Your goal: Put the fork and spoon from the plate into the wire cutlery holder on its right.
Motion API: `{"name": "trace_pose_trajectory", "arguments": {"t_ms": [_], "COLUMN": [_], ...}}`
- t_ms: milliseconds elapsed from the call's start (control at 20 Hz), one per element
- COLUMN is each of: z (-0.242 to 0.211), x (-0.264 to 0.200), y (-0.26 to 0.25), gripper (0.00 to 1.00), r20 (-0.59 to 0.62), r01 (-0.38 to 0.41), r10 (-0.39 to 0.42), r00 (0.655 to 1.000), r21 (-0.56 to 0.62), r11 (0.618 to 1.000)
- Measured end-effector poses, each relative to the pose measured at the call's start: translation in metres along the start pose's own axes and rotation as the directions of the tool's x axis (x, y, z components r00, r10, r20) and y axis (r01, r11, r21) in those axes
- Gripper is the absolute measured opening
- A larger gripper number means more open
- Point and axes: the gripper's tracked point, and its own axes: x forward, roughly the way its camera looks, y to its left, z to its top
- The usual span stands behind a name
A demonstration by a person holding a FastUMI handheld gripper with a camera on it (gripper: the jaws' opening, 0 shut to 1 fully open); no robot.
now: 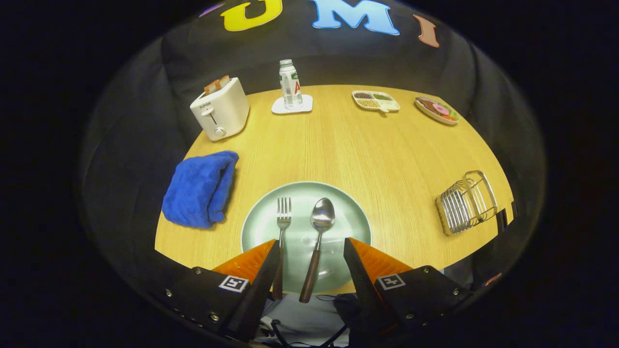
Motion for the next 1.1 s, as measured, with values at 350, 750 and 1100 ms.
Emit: {"name": "trace_pose_trajectory", "arguments": {"t_ms": [350,750,1100], "z": [-0.038,-0.057,-0.052], "x": [0.031,0.046,0.044], "y": [-0.002,0.002,-0.008], "gripper": [0.82,0.37,0.06], "r20": [-0.157,-0.244,-0.231], "r01": [0.006,-0.048,-0.003], "r10": [-0.009,0.039,-0.029], "r00": [0.988,0.969,0.973], "r21": [-0.022,-0.031,-0.139], "r11": [1.000,0.998,0.990]}}
